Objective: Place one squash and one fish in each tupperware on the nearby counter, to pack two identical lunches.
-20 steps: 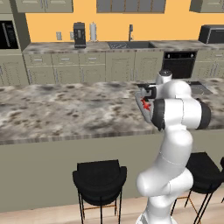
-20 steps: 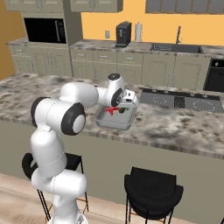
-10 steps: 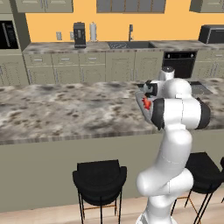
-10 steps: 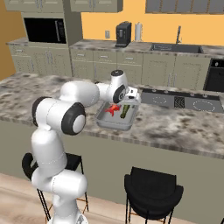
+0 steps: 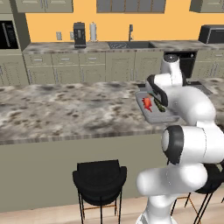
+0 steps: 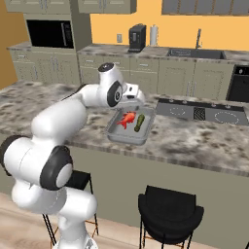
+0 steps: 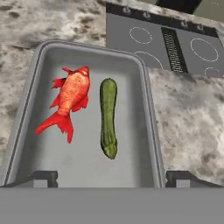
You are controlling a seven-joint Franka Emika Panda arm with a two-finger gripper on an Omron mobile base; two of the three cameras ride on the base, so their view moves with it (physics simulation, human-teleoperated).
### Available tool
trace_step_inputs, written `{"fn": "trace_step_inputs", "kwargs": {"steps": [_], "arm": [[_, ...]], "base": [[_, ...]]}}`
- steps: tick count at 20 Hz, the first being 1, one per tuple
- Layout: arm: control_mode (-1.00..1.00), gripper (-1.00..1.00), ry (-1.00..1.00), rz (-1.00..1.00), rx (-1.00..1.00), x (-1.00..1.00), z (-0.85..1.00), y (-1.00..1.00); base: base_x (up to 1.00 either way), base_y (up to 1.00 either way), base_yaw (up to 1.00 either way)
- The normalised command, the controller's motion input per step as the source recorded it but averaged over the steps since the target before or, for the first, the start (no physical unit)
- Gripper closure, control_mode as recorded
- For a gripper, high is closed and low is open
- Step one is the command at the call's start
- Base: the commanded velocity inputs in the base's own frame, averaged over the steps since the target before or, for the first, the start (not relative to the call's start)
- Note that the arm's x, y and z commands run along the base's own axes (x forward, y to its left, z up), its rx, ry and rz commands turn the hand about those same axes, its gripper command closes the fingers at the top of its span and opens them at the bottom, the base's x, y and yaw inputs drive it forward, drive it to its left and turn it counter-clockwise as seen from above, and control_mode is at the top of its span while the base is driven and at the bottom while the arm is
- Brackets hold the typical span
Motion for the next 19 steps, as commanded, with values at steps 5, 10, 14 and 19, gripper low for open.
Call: {"fn": "trace_step_inputs", "kwargs": {"steps": [5,10,14,19], "arm": [[-1.0,-1.0,-0.45,0.0,-0.28,-1.0,0.81,0.99],[-1.0,-1.0,-0.46,0.0,-0.21,-1.0,0.86,0.75],[-1.0,-1.0,-0.17,0.0,-0.11,-0.47,0.4,0.37],[-1.0,-1.0,0.0,0.0,0.0,0.0,0.0,0.0]], "base": [[0.0,0.0,0.0],[0.0,0.0,0.0],[0.0,0.0,0.0],[0.0,0.0,0.0]]}}
